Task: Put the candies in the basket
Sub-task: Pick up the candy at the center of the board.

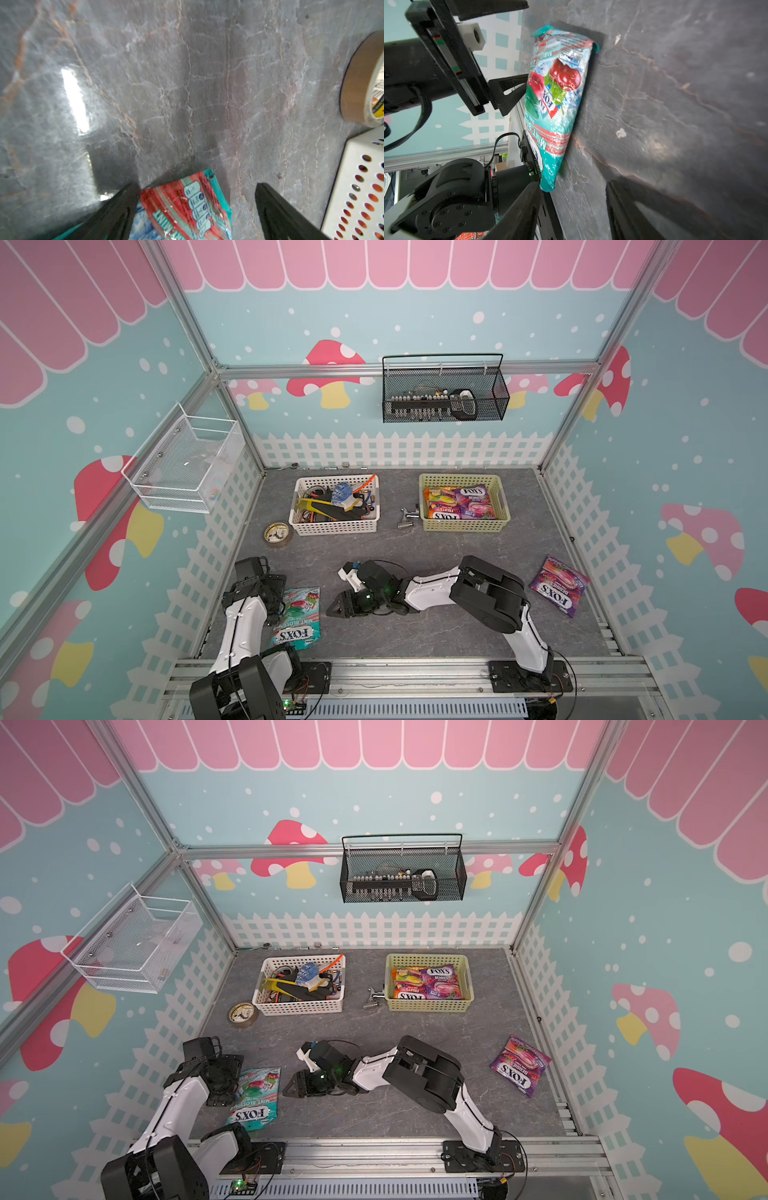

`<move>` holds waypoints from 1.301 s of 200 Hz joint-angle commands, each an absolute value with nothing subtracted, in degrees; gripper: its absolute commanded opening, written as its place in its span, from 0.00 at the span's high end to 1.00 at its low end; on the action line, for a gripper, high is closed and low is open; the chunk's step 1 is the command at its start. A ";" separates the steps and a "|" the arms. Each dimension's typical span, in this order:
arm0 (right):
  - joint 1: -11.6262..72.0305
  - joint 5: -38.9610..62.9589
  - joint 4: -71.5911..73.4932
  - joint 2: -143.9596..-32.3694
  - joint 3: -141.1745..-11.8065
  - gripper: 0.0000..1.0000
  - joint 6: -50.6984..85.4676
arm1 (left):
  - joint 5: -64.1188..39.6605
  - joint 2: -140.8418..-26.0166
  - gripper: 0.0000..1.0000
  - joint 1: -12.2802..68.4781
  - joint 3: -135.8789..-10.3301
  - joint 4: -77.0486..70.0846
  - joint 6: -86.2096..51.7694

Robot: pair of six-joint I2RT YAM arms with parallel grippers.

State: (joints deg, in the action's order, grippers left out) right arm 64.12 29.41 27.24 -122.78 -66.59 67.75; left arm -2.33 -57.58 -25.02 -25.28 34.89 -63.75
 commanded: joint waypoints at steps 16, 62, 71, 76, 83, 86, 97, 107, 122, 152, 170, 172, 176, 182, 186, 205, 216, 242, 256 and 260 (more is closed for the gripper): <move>65.03 28.53 24.05 -126.92 -71.68 0.48 70.91 | -5.55 -58.76 0.08 -25.05 -24.19 39.28 -63.95; 65.87 24.96 18.29 -131.33 -79.15 0.48 72.53 | -7.63 -58.10 0.09 -25.04 -23.76 39.63 -64.60; 65.92 24.64 18.78 -132.10 -80.19 0.48 73.58 | -7.63 -58.00 0.09 -25.09 -23.64 39.65 -64.78; 65.93 24.48 19.60 -132.62 -80.43 0.47 74.50 | -7.64 -58.01 0.09 -25.06 -23.62 39.68 -64.86; 65.92 24.20 21.84 -133.14 -80.27 0.48 76.05 | -7.93 -57.96 0.09 -25.05 -23.57 39.64 -64.96; 65.92 24.05 23.15 -133.33 -80.05 0.47 76.83 | -8.17 -57.94 0.09 -25.05 -23.56 39.64 -65.02; 65.94 23.91 27.93 -134.24 -79.77 0.48 78.61 | -9.11 -58.01 0.10 -25.05 -23.64 39.66 -64.91; 65.92 23.75 29.54 -135.17 -81.18 0.48 78.73 | -10.03 -57.78 0.10 -25.04 -23.55 39.66 -64.87; 65.59 23.90 31.72 -136.20 -84.76 0.48 77.99 | -10.62 -57.22 0.10 -25.06 -23.24 39.73 -64.96; 64.86 21.18 31.82 -133.86 -86.02 0.60 74.39 | -12.35 -56.84 0.12 -24.87 -22.79 39.77 -64.92; 64.78 19.75 31.05 -131.54 -83.28 0.68 72.35 | -12.41 -56.68 0.12 -24.87 -23.12 39.81 -64.44; 64.78 19.66 31.16 -131.39 -82.78 0.68 72.23 | -12.40 -56.69 0.12 -24.87 -23.16 39.79 -64.49; 64.71 19.48 31.39 -130.99 -82.01 0.69 72.20 | -12.27 -56.69 0.12 -24.80 -23.25 39.73 -64.52; 64.69 19.27 32.07 -130.40 -80.63 0.71 72.14 | -12.13 -56.68 0.13 -24.71 -23.37 39.68 -64.52; 64.57 19.17 32.70 -129.99 -79.79 0.72 72.24 | -12.13 -56.69 0.13 -24.78 -23.38 39.73 -64.56; 63.77 19.72 34.10 -128.71 -77.64 0.82 71.45 | -12.30 -56.93 0.13 -24.53 -24.06 39.74 -64.46; 63.33 19.99 34.38 -128.04 -77.11 0.91 70.83 | -12.40 -57.11 0.13 -24.27 -24.51 39.76 -64.41; 62.93 20.47 36.76 -126.39 -75.61 1.00 69.52 | -12.88 -57.04 0.13 -23.60 -25.30 39.77 -64.44; 62.85 20.37 36.56 -125.40 -75.20 1.00 68.30 | -12.82 -56.96 0.13 -23.39 -25.73 40.08 -63.91; 62.83 20.22 36.40 -125.08 -74.92 1.00 67.89 | -12.75 -56.87 0.13 -23.34 -25.90 40.13 -63.90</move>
State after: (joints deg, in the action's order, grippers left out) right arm 63.24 20.45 33.36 -128.66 -75.92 71.02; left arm -11.92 -56.69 -23.90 -25.12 37.36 -64.10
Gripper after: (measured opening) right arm 0.114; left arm 0.870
